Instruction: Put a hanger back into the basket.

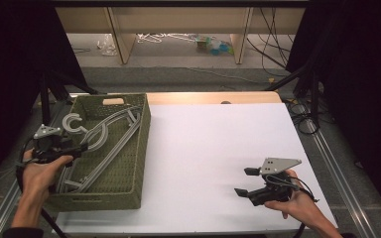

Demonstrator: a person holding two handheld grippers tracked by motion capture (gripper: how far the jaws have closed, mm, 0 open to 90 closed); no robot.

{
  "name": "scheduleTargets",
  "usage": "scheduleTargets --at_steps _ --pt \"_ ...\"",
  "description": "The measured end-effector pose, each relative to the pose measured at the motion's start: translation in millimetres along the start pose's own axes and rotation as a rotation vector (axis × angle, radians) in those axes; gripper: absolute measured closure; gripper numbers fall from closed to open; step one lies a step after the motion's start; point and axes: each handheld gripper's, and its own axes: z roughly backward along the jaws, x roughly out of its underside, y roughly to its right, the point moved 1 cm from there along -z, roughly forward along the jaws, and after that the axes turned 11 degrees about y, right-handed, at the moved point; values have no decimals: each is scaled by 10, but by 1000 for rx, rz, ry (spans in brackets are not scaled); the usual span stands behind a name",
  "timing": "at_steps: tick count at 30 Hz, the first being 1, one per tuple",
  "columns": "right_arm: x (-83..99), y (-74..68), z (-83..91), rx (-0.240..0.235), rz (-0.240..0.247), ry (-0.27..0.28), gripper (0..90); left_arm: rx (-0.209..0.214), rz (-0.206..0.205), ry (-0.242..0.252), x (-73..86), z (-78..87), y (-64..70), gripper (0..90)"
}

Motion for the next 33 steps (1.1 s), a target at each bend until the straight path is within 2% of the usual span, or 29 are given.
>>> scheduleTargets --at_steps 4,10,15,19,24,25,30,33 --pt "4 3 -2 2 -1 -1 238 -2 -17 11 11 84 11 388" --pt "1 -1 -3 2 -1 0 237 -2 -18 38 -8 187 25 363" --pt "1 0 -4 5 -3 2 236 18 -45 25 -14 201 121 335" --pt "1 0 -3 14 -8 5 228 45 -58 34 -28 207 250 301" --pt "1 2 -5 10 -8 4 223 93 -87 46 -52 210 476 262" --pt "1 1 -4 15 -8 6 222 98 -80 53 -54 208 532 260" --pt "-1 3 -3 15 -8 12 218 145 -131 59 -80 177 777 248" --pt "-1 1 0 13 -11 14 214 168 -124 64 -89 170 896 239"
